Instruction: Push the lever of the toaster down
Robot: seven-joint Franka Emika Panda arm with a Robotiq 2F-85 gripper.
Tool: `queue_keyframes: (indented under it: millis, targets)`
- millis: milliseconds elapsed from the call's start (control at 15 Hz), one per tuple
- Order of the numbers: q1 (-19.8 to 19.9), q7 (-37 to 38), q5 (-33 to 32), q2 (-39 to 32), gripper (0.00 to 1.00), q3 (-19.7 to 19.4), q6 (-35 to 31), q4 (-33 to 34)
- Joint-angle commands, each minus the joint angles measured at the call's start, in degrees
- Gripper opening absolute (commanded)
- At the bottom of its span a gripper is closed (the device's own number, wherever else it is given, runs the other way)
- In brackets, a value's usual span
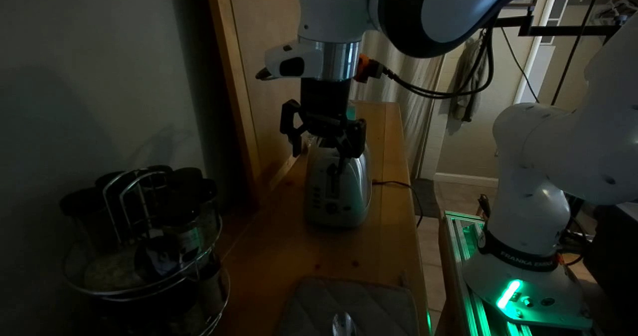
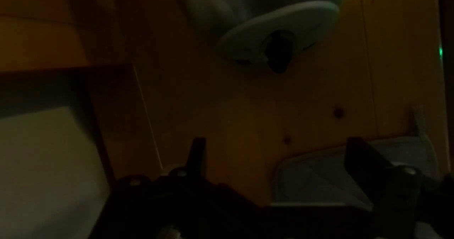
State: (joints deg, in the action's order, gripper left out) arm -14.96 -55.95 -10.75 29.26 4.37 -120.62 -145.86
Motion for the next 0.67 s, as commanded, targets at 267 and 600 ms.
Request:
queue_keyframes:
  millis: [267, 600]
  targets:
    - [0.5, -5.5, -3.5, 1.0, 0.53, -1.1, 0.6, 0.2]
    - [0.8, -11.6, -3.1, 0.9, 0.19, -3.4, -0.3, -0.5]
